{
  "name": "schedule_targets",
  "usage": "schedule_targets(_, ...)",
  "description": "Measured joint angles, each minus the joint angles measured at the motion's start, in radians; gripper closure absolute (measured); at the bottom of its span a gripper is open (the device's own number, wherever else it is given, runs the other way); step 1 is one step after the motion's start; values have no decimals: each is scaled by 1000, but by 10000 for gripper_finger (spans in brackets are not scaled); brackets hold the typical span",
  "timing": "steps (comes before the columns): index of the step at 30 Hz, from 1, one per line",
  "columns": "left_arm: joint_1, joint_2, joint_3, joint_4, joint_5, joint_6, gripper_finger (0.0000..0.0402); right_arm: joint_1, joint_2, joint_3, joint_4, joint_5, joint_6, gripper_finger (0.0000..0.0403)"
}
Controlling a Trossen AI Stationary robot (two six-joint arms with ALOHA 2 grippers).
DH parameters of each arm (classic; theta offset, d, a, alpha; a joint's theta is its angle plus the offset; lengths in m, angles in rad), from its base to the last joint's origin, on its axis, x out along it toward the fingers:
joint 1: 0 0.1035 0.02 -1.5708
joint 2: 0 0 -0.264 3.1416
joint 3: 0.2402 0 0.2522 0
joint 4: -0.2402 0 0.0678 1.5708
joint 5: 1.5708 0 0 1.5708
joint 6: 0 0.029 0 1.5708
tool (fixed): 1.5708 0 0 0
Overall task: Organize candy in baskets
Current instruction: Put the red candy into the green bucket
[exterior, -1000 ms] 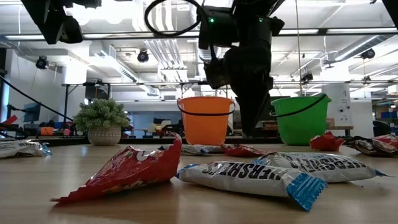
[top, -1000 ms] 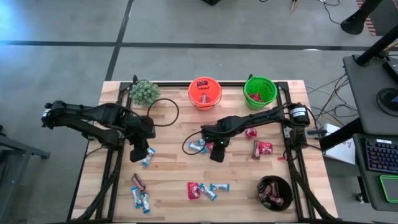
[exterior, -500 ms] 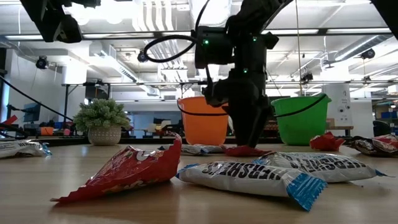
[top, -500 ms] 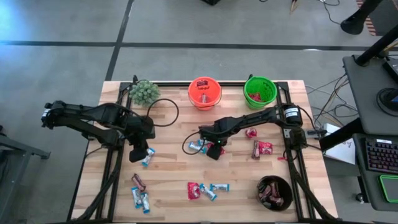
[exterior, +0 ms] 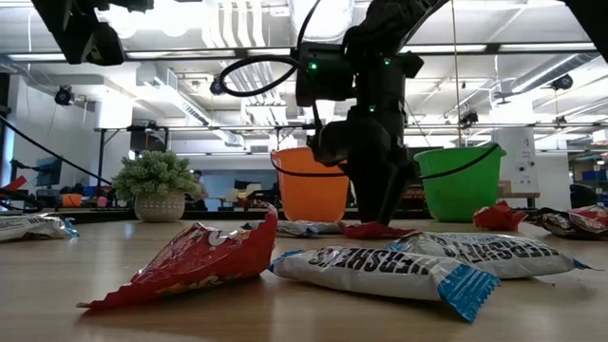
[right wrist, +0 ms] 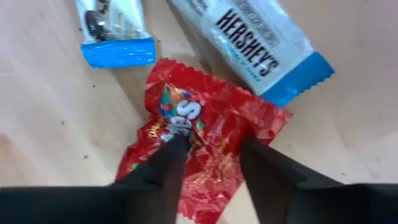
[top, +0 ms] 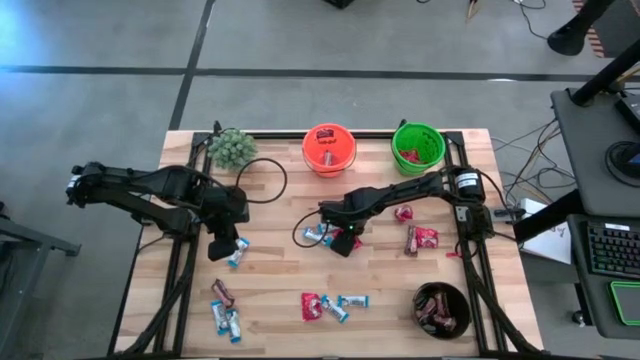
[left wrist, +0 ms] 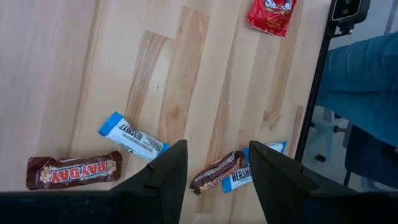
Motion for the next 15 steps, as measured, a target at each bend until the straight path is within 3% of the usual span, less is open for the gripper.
schedule_targets(6,0,0,0,0,0,-2,248,0,16,0,5,-33,-5,377)
schedule_targets(15,0,0,0,0,0,-2,248,-4,-19,-1,-26,-38,-6,394)
